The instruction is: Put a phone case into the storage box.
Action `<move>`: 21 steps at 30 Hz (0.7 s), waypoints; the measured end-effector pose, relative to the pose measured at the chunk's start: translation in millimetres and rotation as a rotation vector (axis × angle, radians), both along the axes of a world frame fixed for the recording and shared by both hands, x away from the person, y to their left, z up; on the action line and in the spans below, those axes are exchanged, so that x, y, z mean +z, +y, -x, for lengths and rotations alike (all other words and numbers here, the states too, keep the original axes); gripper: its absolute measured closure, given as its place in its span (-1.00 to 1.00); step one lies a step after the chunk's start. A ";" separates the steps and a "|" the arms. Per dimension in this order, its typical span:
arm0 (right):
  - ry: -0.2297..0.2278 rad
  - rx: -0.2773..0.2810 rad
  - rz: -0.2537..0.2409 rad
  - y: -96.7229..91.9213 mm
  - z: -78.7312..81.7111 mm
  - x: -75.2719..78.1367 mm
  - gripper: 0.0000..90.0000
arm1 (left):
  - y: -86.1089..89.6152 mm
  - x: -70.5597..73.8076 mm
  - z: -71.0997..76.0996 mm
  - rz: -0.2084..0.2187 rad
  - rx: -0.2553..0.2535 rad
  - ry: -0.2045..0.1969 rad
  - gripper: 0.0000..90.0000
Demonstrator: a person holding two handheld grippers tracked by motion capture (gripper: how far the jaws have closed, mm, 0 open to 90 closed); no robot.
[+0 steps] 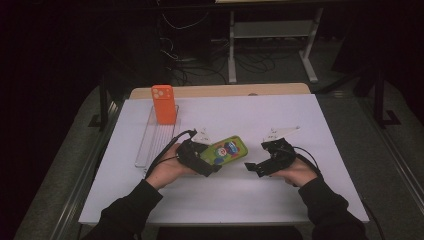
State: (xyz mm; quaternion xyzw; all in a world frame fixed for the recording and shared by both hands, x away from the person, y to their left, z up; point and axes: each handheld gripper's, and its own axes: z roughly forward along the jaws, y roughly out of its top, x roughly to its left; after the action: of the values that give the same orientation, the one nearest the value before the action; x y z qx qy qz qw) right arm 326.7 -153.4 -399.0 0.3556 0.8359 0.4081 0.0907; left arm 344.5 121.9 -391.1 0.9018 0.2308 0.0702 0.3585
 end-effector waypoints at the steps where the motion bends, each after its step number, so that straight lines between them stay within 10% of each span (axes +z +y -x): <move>1: -0.005 -0.015 -0.002 0.2 0.7 -2.4 -0.98 | 1.1 1.4 -0.9 -0.026 -0.006 -0.003 -0.66; 7: -0.058 -0.093 0.019 9.9 6.8 -11.7 -0.98 | -1.6 0.8 0.6 -0.025 0.031 0.000 -0.66; 21: -0.295 -0.042 0.182 23.5 20.8 -12.5 -0.97 | -0.4 -0.5 -0.4 -0.034 0.029 0.013 -0.66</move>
State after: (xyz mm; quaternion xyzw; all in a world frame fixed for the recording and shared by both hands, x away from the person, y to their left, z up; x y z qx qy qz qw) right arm 305.9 -129.9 -411.6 0.2998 0.8394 0.3765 0.2527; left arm 344.9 121.5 -391.6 0.9048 0.2450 0.0737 0.3404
